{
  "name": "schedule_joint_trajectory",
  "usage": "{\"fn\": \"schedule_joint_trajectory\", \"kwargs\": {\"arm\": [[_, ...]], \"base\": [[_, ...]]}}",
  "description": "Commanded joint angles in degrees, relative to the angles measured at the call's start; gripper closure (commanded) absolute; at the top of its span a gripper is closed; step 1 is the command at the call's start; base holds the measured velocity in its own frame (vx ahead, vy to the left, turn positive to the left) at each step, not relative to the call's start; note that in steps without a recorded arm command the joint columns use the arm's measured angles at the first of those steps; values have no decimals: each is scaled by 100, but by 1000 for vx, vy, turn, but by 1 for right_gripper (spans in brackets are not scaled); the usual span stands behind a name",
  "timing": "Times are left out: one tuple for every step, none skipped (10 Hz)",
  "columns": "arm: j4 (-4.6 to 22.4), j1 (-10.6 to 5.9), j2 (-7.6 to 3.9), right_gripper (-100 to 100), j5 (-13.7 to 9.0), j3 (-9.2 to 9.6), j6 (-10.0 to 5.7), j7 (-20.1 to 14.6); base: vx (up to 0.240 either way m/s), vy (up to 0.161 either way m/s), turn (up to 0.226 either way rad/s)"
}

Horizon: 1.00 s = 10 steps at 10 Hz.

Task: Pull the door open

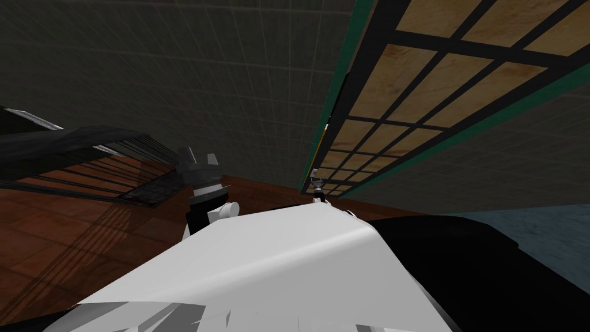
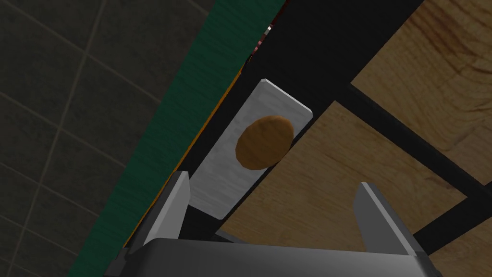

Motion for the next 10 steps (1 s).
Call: {"fn": "schedule_joint_trajectory", "kwargs": {"arm": [[-5,-7,9,-100,-48,17,14,-167],[-34,-11,27,-100,-143,48,45,-398],[-61,-16,44,-100,-235,79,74,-546],[-61,-16,44,-100,-235,79,74,-639],[-89,-20,61,-100,-327,109,104,-841],[-89,-20,61,-100,-327,109,104,-874],[-115,-24,77,-100,-414,138,132,-1106],[-141,-28,93,-100,-500,167,159,-1249],[-141,-28,93,-100,-500,167,159,-1340],[-164,-31,108,-100,-579,193,185,-1548]], "base": [[-48,-14,22],[-41,-16,39],[-60,-18,63],[-51,-17,28],[-56,-7,40],[-46,-10,19],[-48,-20,36],[-70,-26,58],[-54,-22,25],[-51,-18,37]]}}
